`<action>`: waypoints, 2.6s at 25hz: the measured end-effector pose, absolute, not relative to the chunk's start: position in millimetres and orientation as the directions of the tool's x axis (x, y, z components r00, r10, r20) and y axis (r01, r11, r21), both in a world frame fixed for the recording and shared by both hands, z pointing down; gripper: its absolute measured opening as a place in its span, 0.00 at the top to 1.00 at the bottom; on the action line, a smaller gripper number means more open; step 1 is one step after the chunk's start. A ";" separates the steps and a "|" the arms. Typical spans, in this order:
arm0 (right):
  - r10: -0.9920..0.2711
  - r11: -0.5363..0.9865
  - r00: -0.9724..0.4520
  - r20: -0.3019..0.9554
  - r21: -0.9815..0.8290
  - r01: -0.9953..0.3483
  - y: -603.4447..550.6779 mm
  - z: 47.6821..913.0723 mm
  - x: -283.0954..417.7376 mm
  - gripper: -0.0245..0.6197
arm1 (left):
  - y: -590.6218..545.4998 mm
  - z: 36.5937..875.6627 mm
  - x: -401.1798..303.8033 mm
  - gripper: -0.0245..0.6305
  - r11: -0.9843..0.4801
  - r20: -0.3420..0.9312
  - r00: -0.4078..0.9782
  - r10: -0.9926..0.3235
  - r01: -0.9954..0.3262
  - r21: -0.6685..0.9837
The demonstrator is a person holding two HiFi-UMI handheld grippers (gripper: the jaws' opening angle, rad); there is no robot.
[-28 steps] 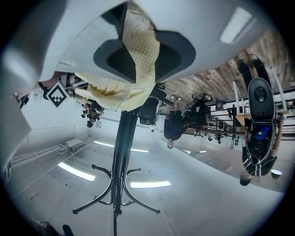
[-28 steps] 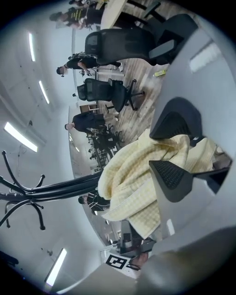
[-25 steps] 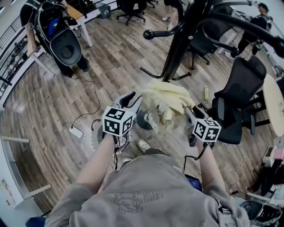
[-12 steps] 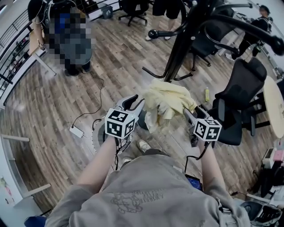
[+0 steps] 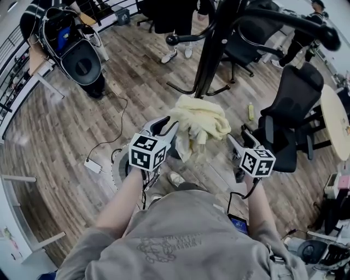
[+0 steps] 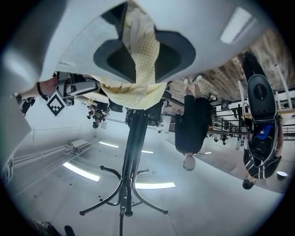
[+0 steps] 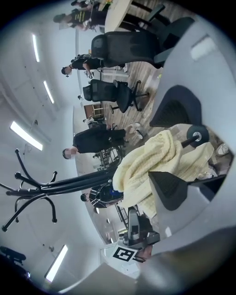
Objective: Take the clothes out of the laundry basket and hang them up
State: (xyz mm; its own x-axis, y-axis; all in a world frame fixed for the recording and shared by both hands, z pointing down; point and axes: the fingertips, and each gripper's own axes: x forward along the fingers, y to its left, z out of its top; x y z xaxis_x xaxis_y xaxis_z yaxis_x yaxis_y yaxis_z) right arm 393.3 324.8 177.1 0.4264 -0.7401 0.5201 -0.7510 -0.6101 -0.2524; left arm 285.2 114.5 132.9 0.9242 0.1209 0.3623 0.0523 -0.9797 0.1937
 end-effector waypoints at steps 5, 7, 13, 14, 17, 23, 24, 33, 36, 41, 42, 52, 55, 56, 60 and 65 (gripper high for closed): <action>-0.821 -0.518 0.408 0.400 -0.221 -0.827 293.3 113.1 379.6 0.47 | 102.5 113.3 270.5 0.77 -0.985 0.331 0.940 0.082 0.026 0.171; -0.857 -0.466 0.379 0.350 -0.211 -0.859 277.7 85.2 375.2 0.48 | 94.5 101.0 265.1 0.77 -0.988 0.320 0.946 0.053 0.002 0.157; -0.942 -0.292 0.249 0.223 -0.184 -0.939 230.7 21.3 344.7 0.49 | 66.5 67.4 231.9 0.77 -0.991 0.285 0.957 -0.060 -0.092 0.102; -0.953 -0.260 0.222 0.206 -0.178 -0.949 221.7 15.0 333.1 0.49 | 60.5 63.3 219.4 0.77 -0.989 0.275 0.958 -0.082 -0.111 0.093; -0.977 -0.161 0.134 0.166 -0.163 -0.973 193.9 -0.4 301.5 0.50 | 42.8 49.0 182.4 0.77 -0.982 0.247 0.956 -0.159 -0.178 0.059; -0.992 0.026 -0.044 0.121 -0.147 -0.989 155.7 -19.2 263.5 0.50 | 29.6 23.6 126.8 0.77 -0.946 0.213 0.926 -0.313 -0.323 0.014; -0.990 0.061 -0.078 0.116 -0.148 -0.987 148.0 -19.2 257.7 0.50 | 27.3 22.0 116.6 0.77 -0.935 0.210 0.915 -0.345 -0.355 0.008; -0.933 0.331 -0.348 0.095 -0.156 -0.931 78.3 -16.8 188.5 0.51 | -1.1 11.0 11.7 0.77 -0.794 0.173 0.781 -0.600 -0.608 -0.008; -0.901 0.403 -0.421 0.102 -0.161 -0.901 59.1 -12.3 168.8 0.51 | -6.9 6.2 -24.1 0.78 -0.719 0.142 0.712 -0.687 -0.695 0.007; -0.857 0.482 -0.502 0.118 -0.162 -0.861 32.6 -5.0 134.5 0.51 | -10.9 12.4 -67.0 0.78 -0.649 0.170 0.639 -0.750 -0.760 -0.006; -0.849 0.492 -0.513 0.124 -0.165 -0.855 28.2 -1.7 128.9 0.51 | -11.5 14.5 -72.6 0.78 -0.640 0.176 0.629 -0.757 -0.768 -0.008; -0.790 0.504 -0.548 0.275 -0.216 -0.836 -24.0 76.6 94.6 0.51 | -42.1 54.9 -96.5 0.78 -0.600 0.250 0.570 -0.782 -0.799 -0.054; -0.771 0.482 -0.540 0.338 -0.244 -0.841 -38.0 111.9 85.8 0.51 | -56.2 84.3 -100.5 0.78 -0.600 0.302 0.562 -0.770 -0.798 -0.046; -0.760 0.475 -0.537 0.366 -0.251 -0.843 -41.4 126.2 83.1 0.51 | -60.1 95.6 -100.9 0.78 -0.602 0.320 0.560 -0.764 -0.797 -0.043; -0.711 0.436 -0.521 0.472 -0.285 -0.854 -55.3 190.3 79.4 0.51 | -78.4 146.7 -98.8 0.78 -0.604 0.403 0.544 -0.736 -0.796 -0.028; -0.658 0.373 -0.508 0.556 -0.345 -0.861 -67.3 261.6 71.5 0.51 | -98.4 209.6 -98.6 0.78 -0.612 0.485 0.535 -0.692 -0.791 -0.002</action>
